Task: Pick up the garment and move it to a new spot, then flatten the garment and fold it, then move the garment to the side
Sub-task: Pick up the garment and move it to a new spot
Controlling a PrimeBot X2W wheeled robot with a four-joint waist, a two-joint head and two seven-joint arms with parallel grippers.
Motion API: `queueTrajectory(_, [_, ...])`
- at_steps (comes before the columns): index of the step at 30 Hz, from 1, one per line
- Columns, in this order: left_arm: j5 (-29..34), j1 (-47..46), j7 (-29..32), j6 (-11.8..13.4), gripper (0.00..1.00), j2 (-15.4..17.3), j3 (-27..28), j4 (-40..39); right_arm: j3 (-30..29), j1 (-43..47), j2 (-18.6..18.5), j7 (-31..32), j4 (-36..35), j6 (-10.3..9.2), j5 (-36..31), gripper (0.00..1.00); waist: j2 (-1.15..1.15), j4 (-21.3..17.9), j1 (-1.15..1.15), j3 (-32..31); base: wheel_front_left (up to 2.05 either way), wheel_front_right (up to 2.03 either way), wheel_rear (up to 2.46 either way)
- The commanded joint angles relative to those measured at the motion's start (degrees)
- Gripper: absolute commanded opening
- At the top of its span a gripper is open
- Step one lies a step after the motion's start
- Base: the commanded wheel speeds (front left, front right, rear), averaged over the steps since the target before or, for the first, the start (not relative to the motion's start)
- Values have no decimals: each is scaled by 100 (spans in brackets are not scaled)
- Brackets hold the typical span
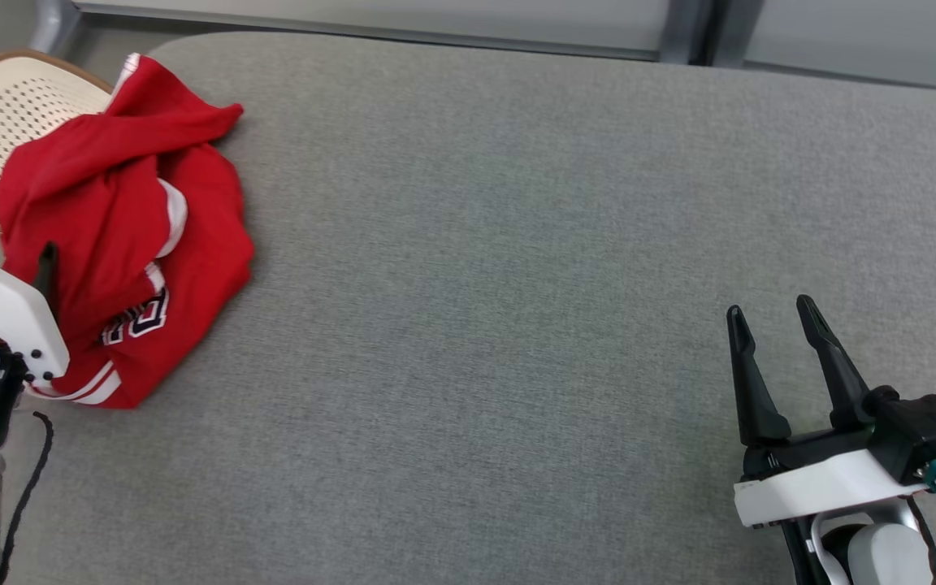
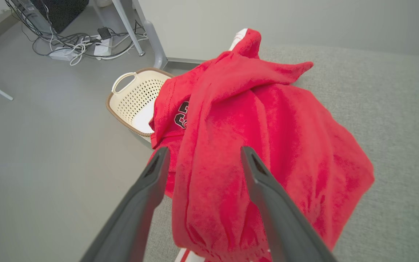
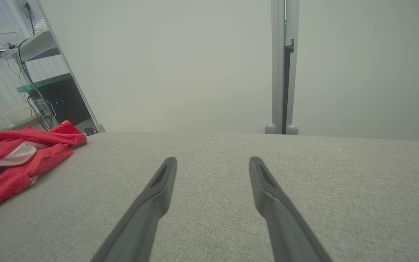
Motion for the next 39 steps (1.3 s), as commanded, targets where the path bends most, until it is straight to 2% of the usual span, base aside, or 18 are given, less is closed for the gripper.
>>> queueTrajectory(1, [-31,-194,91,-16,100,71,-10,225,10,-54,-23,43,-43,0,-28,100,0,-149,0,165,0,0,0])
queueTrajectory(4, [-9,-419,221,-13,100,229,-40,662,40,-88,-20,59,-85,0,-72,100,0,-231,0,248,0,0,0])
queueTrajectory(9, [-176,-717,266,-33,100,282,13,1280,42,-136,-21,88,-136,0,-117,100,0,-313,0,363,0,0,0])
queueTrajectory(10, [-208,-759,241,-39,10,284,-1,1371,45,-142,-21,89,-134,0,-125,100,0,-324,0,368,0,0,0])
queueTrajectory(11, [-227,-779,209,-46,0,268,-27,1436,45,-152,-20,90,-125,0,-129,100,0,-334,0,364,0,0,0])
queueTrajectory(19, [-659,-887,-421,-56,0,164,17,1508,101,-97,-20,-49,101,0,24,100,0,-389,0,-10,0,0,0])
queueTrajectory(25, [-934,-868,-983,-60,0,172,-515,770,174,21,-22,-291,486,0,165,100,0,-459,0,-573,0,0,0])
queueTrajectory(31, [-1388,-895,-907,-61,0,236,-1148,-444,232,82,-22,-423,682,0,296,100,0,-571,0,-1117,0,0,0])
queueTrajectory(39, [-1944,-663,-173,-62,0,-214,-1730,-2051,279,72,-23,-524,819,0,437,100,0,-882,0,-1565,0,0,0])
